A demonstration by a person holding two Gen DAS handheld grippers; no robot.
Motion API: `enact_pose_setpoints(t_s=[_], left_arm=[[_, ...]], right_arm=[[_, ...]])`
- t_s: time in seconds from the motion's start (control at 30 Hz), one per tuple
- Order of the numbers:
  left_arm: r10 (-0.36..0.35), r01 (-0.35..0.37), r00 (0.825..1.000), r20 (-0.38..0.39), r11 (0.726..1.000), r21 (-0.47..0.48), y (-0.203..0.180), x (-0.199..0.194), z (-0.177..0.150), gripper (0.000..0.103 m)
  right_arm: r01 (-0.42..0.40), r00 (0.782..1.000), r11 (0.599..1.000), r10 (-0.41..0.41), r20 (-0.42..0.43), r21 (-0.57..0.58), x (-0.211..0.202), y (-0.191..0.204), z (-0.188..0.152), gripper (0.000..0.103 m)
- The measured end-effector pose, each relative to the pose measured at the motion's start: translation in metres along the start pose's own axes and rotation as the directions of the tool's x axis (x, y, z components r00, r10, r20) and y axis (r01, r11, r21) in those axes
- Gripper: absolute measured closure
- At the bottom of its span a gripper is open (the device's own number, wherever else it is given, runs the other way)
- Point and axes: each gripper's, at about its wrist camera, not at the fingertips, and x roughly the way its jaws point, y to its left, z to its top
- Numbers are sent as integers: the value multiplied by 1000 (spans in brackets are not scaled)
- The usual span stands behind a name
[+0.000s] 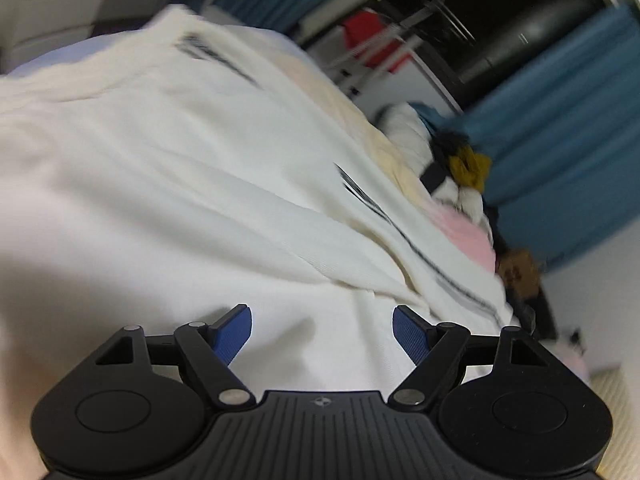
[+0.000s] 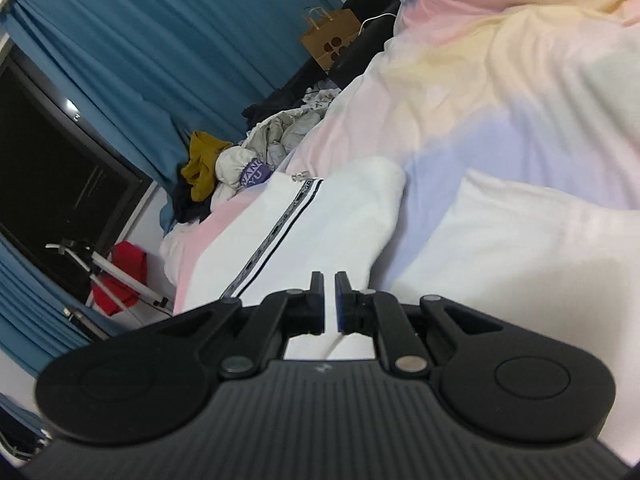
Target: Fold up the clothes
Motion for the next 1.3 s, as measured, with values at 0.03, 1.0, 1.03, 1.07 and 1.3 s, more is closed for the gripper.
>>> enact_pose_setpoints(t_s=[0.03, 1.0, 1.03, 1.07, 1.3], left_arm=[[3, -3, 1000, 8, 1000, -23, 7, -10, 3, 23], [100, -69, 993, 55, 909, -412, 118, -68, 8, 31], [93, -62, 994, 56, 910, -409, 117, -61, 8, 35], [76, -44, 995, 61, 911, -409, 118, -56, 8, 38], [42, 7, 993, 109, 912, -409, 122, -34, 15, 62]], right_arm=[[3, 1000, 1000, -3, -6, -3, -12, 1, -3, 94], [382, 902, 835, -431, 39, 397, -132, -102, -17, 38], [374, 910, 836, -414, 14, 400, -124, -105, -19, 38], [365, 919, 839, -394, -11, 403, -116, -108, -20, 38], [357, 930, 837, -358, -77, 415, -70, -114, -26, 41]])
